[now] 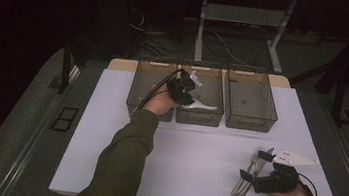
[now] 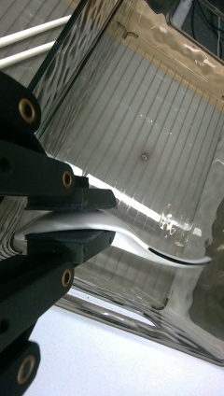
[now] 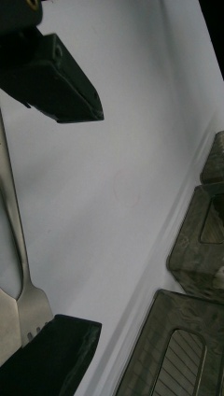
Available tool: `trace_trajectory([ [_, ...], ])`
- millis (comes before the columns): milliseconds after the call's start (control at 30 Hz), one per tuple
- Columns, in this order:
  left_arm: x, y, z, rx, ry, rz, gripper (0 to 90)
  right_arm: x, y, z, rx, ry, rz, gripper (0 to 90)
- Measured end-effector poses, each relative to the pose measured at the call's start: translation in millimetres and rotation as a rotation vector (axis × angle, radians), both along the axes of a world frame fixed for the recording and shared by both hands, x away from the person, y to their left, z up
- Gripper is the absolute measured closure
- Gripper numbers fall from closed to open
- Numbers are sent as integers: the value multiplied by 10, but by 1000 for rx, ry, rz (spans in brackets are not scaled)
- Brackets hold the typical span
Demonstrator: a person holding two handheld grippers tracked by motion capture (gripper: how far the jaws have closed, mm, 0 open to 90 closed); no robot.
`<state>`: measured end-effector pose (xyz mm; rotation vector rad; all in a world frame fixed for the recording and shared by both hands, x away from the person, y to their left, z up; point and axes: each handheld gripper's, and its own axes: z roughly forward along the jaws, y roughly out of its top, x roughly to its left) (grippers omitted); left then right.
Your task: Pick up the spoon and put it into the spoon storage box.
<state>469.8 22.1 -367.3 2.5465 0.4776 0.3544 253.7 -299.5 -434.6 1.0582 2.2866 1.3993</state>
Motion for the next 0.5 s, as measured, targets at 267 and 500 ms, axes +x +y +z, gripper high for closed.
trace_trajectory([
  [267, -14, -10, 16, -27, -4, -5, 761, 0, 3, 0, 0, -1, 2, 12],
  [500, -54, 17, 105, -142, -3, 26, 658, -2, 3, 0, -2, 0, 2, 12],
])
